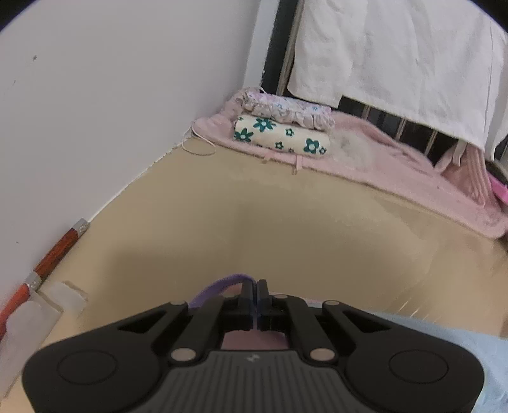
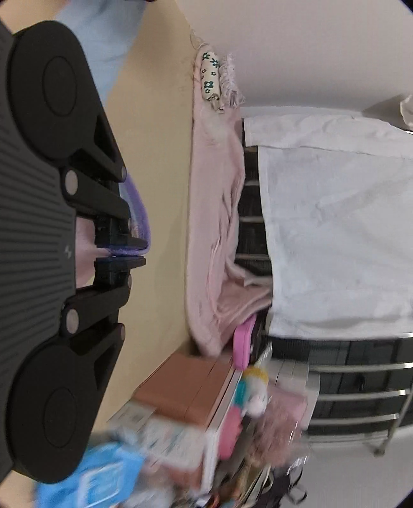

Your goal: Fold clothes

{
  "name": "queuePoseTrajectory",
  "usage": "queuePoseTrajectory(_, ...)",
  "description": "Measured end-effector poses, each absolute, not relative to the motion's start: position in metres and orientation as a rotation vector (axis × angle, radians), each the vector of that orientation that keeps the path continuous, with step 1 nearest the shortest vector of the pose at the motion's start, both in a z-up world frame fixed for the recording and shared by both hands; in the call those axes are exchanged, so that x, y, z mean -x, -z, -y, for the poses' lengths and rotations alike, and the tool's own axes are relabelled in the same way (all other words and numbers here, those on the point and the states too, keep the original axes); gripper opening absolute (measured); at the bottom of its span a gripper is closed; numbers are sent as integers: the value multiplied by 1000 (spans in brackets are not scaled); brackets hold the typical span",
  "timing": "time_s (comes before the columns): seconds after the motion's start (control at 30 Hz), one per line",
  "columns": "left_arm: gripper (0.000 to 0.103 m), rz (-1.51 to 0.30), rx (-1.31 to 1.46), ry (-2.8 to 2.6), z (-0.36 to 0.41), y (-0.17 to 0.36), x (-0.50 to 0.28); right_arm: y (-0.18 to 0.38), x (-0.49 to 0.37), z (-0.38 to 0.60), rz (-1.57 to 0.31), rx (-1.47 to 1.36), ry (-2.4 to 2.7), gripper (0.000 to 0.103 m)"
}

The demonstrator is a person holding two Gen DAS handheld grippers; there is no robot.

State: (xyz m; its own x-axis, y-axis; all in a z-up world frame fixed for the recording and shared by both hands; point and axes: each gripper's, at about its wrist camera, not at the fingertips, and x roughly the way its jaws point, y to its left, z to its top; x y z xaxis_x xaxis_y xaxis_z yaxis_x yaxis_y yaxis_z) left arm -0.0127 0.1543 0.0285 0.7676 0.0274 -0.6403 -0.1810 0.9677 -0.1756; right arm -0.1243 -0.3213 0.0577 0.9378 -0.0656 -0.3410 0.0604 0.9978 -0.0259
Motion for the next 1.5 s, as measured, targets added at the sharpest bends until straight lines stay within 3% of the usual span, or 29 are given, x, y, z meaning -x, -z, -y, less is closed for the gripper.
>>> queuePoseTrajectory(0.17,2,-687,182,-140,-148,-25,8,-19,150,339,-416,-63,179,8)
queuePoseTrajectory(0.23,11,-671,174,-164,-146,-30,13,-17,160,349,-410,-131,197,14)
queuePoseTrajectory(0.3,16,-635,148,-196,-141,-39,23,-26,169,351,-379,-162,194,33)
queuePoseTrajectory(0.37,19,-572,88,-185,-122,-51,39,-44,171,350,-336,-158,167,45)
queuePoseTrajectory(0.47,34,-535,32,-68,-88,-58,53,-68,160,342,-336,-143,118,53)
queuePoseTrajectory(0.57,35,-565,-86,32,-50,-47,50,-71,126,326,-428,-29,127,68)
queuePoseTrajectory(0.63,35,-587,-166,52,-33,-36,46,-59,92,328,-535,-25,91,67)
queuePoseTrajectory(0.7,35,-602,-176,45,-28,-28,47,-47,65,333,-641,-55,34,54)
queuePoseTrajectory(0.77,35,-621,-158,36,-29,-23,48,-38,49,334,-692,-66,24,50)
queuePoseTrajectory(0.83,40,-614,-139,17,-34,-21,50,-29,42,331,-720,-30,67,33)
queuePoseTrajectory(0.87,41,-612,-144,7,-35,-21,50,-25,43,327,-725,4,98,16)
queuePoseTrajectory(0.93,41,-612,-174,-19,-35,-22,51,-24,58,320,-702,37,140,10)
queuePoseTrajectory(1.07,41,-604,-187,-48,-32,-24,52,-24,94,320,-620,-12,260,13)
queuePoseTrajectory(1.1,41,-605,-190,-49,-31,-24,51,-24,100,323,-612,-26,281,27)
queuePoseTrajectory(1.17,39,-614,-185,-43,-30,-25,51,-27,112,329,-590,-53,318,43)
queuePoseTrajectory(1.3,38,-588,-101,46,-24,-41,62,-52,155,349,-498,-140,292,43)
queuePoseTrajectory(1.5,45,-542,-121,315,41,-52,78,-48,184,379,-547,-387,171,38)
